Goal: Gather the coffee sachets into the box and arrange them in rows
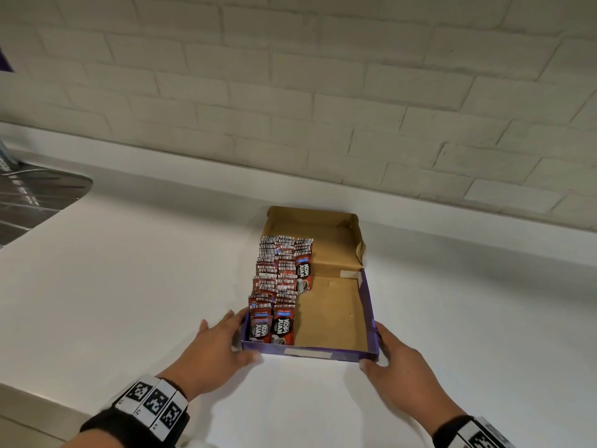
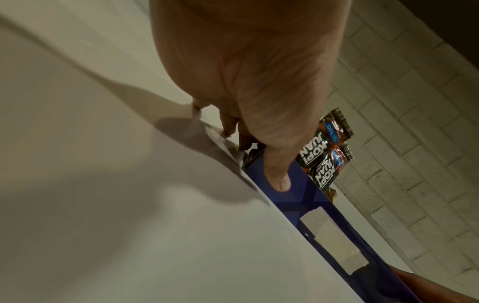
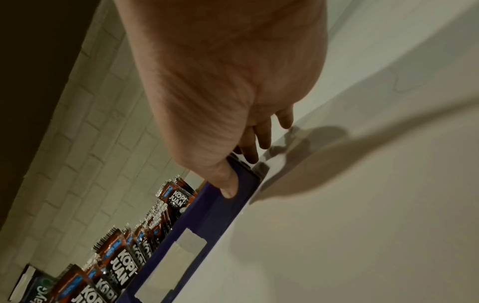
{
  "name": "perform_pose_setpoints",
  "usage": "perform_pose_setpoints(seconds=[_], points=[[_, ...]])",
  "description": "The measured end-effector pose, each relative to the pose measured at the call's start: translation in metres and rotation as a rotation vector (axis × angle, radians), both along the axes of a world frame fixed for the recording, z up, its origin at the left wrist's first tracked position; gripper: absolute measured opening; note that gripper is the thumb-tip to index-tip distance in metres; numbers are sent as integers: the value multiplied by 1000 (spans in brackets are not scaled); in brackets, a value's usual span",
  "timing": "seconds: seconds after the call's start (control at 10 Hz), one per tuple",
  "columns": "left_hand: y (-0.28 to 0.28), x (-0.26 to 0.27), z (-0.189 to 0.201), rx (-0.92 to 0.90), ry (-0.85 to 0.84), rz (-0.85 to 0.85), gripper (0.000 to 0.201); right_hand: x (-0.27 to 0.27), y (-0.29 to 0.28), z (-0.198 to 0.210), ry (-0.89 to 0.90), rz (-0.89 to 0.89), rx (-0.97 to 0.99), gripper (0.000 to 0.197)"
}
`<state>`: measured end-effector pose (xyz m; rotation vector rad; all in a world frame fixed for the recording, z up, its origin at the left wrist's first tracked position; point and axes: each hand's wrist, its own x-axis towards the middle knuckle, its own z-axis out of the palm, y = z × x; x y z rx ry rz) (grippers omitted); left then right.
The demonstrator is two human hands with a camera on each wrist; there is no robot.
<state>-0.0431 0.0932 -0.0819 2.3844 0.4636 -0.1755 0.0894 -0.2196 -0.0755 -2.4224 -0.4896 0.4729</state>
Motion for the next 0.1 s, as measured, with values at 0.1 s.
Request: perform_pose_setpoints(seconds=[0.1], points=[[10, -15, 7, -45, 26, 55, 89, -9, -8, 0, 18, -127, 54, 71]])
